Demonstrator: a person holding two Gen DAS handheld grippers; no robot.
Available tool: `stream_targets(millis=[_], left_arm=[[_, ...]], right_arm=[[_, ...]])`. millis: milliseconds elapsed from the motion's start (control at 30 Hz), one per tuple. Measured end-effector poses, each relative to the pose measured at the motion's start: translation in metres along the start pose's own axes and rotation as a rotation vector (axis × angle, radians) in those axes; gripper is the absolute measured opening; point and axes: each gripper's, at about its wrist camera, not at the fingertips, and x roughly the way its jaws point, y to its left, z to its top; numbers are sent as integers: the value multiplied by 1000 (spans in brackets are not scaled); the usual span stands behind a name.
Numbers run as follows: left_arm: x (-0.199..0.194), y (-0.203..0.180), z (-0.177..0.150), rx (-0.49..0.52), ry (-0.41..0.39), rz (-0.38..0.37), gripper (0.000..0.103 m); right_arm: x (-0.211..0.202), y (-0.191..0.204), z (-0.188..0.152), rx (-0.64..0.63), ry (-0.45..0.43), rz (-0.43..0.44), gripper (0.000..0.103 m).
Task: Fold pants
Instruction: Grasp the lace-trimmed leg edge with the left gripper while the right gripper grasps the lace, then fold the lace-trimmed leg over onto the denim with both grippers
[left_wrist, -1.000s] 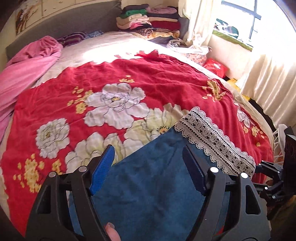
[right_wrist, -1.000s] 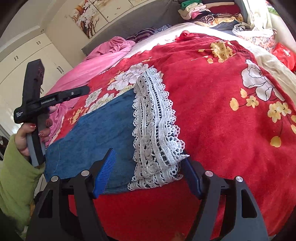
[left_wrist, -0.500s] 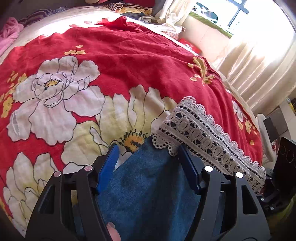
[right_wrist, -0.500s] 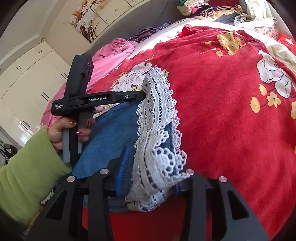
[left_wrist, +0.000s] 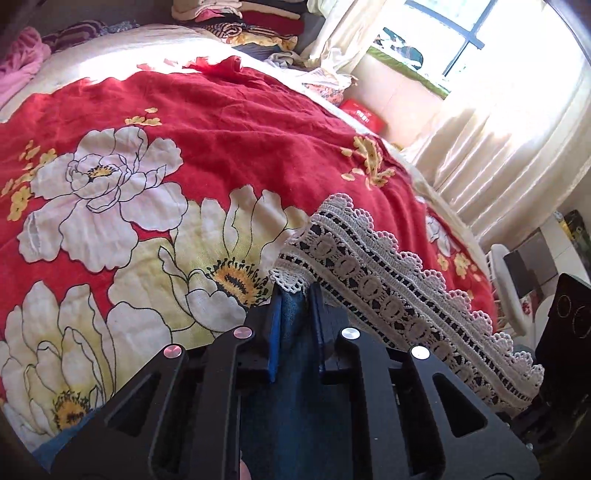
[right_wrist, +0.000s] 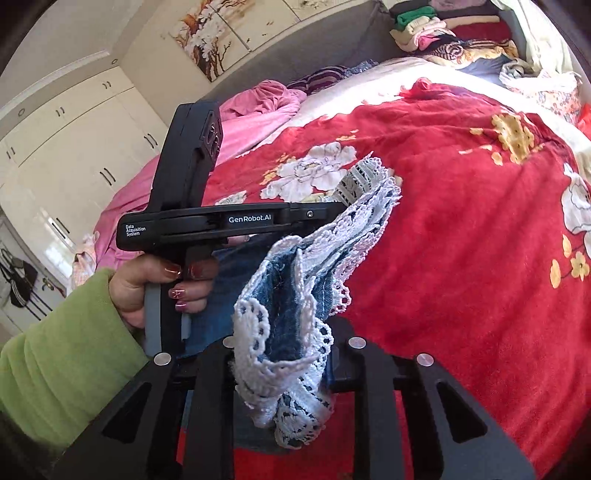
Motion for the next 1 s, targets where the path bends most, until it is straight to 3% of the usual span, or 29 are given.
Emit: stream_targets(millis=[100,367,500,633,767,833,933,967,1000], left_arm=[[-32,8,-9,-50,-63,-46,7],[-115,54,-55,-232,-191,-70,7],[-141,80,-82,-328,-210,-18,9],[-180,114,-118,-506,-302,-33,40],[-213,133,-151,-608,-405,-103,53],[-216,134,-162,-623,-412,-110,63],[-207,131,-169,-619,-389,-63,67],[-202,132,-171,-625,-375,-31,67],[-197,131,-172,-631,-352,-4,67]], right_arm=[[-2,25,5,-67,-8,12,20],[19,115,3,-269,33,104,20],[55,147,-15,-344,121,109,20],[83,159,-38,-393,201,81,20],[90,180,-51,-470,216,70,20],[95,193,-60,-536,232,43,20],[109,204,-78,-655,261,-44,23],[115,208,-87,-702,273,-80,28],[117,210,-93,-733,278,-89,39]])
